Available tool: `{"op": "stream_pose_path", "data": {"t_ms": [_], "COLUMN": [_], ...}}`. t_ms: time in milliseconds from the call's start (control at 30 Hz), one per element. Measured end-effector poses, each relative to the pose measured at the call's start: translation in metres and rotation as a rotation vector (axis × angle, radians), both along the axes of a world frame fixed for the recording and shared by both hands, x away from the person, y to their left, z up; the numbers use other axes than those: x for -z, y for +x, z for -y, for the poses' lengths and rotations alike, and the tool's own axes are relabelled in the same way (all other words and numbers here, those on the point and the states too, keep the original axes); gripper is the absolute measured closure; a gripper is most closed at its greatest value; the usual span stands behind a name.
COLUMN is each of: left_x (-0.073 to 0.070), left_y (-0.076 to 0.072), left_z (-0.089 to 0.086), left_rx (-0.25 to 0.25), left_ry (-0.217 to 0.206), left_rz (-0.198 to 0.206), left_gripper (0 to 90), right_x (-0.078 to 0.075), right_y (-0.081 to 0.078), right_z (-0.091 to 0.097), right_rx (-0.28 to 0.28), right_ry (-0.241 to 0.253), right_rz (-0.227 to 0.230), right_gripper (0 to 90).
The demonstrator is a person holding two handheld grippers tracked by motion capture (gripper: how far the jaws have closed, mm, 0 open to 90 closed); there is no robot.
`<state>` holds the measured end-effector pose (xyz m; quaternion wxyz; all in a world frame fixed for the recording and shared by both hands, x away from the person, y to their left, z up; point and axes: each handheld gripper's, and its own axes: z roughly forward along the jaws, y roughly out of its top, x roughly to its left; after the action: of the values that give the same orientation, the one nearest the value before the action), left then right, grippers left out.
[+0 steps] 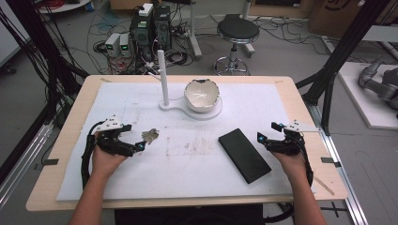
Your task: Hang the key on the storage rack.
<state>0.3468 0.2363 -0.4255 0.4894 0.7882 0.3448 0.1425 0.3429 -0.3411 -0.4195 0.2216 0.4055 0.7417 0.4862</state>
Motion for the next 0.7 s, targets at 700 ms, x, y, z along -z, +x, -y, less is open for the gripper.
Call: {"op": "stream_pose_path", "data": {"t_ms": [700], "left_x": [-0.003], "left_y": [0.009], "left_z": [0.012], "left_rx": [0.0], "left_ry": [-0.014], "left_rz": [0.001], "left_gripper": [2.4], "right_x": [-0.001], "right_y": [-0.004], "right_z": [0.0], "right_rx": [0.0], "right_ry": [-0.014], "right_rz": [-0.018], "right_gripper": [18.3]}}
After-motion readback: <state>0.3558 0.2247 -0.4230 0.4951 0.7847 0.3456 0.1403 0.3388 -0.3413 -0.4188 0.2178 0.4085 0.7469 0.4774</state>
